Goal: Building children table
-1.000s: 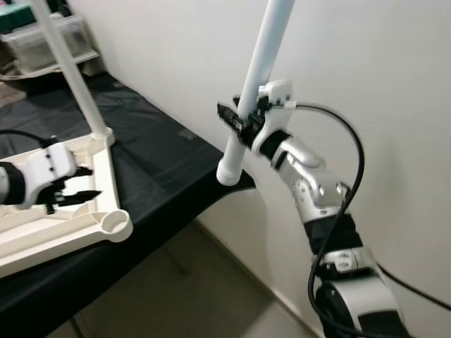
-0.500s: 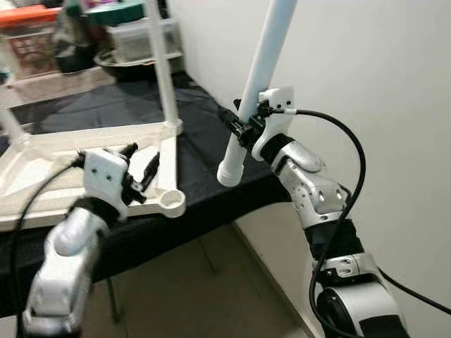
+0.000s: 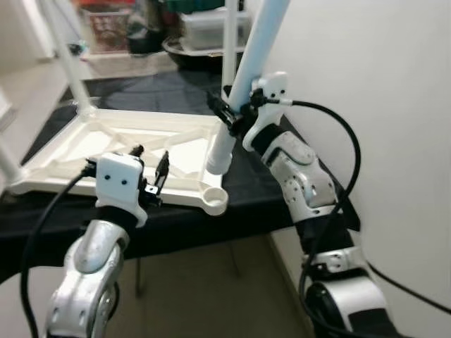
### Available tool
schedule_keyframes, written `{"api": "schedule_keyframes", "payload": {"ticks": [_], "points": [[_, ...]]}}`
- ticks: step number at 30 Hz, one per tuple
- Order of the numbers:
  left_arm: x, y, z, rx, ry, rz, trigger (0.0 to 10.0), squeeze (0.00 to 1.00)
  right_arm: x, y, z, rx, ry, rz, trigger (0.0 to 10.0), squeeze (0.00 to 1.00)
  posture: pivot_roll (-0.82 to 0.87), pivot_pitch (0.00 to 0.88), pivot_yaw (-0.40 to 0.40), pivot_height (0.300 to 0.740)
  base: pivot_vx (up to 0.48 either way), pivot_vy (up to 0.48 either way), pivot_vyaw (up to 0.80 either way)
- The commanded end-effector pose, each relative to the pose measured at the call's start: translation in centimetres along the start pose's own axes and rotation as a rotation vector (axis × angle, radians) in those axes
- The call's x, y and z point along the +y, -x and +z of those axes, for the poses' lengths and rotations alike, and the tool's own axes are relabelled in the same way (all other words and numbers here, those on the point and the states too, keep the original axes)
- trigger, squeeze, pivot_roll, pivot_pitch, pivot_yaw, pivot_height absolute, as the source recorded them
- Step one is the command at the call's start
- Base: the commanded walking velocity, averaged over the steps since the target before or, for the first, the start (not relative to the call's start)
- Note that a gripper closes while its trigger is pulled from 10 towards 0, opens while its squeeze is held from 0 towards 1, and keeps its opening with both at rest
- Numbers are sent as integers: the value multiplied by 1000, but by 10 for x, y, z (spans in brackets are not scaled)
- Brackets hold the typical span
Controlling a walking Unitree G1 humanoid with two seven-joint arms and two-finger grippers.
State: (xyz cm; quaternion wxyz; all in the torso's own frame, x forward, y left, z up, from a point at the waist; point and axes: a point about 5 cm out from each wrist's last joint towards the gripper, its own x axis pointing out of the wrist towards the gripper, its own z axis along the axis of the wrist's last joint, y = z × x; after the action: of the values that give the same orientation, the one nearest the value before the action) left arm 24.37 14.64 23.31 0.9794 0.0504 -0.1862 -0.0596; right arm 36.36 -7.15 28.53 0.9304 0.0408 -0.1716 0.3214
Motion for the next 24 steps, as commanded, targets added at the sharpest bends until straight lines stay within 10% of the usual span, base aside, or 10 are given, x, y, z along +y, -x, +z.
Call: {"api": "schedule_keyframes", "payload": {"ticks": [1, 8, 24], "points": [[-2, 2, -3, 29, -2, 14, 10000, 0, 3, 1, -2, -1, -4, 5, 10000, 0, -23, 0, -29, 740, 0, 0, 800], [-8, 5, -4, 56, 19, 38, 10000, 0, 5, 0, -2, -7, -11, 7, 10000, 0, -25, 0, -35, 740, 0, 0, 800], [7, 6, -5, 75, 36, 185, 10000, 0, 3, -2, -1, -12, -47, -12, 10000, 0, -31, 0, -46, 740, 18, -44, 0]]}}
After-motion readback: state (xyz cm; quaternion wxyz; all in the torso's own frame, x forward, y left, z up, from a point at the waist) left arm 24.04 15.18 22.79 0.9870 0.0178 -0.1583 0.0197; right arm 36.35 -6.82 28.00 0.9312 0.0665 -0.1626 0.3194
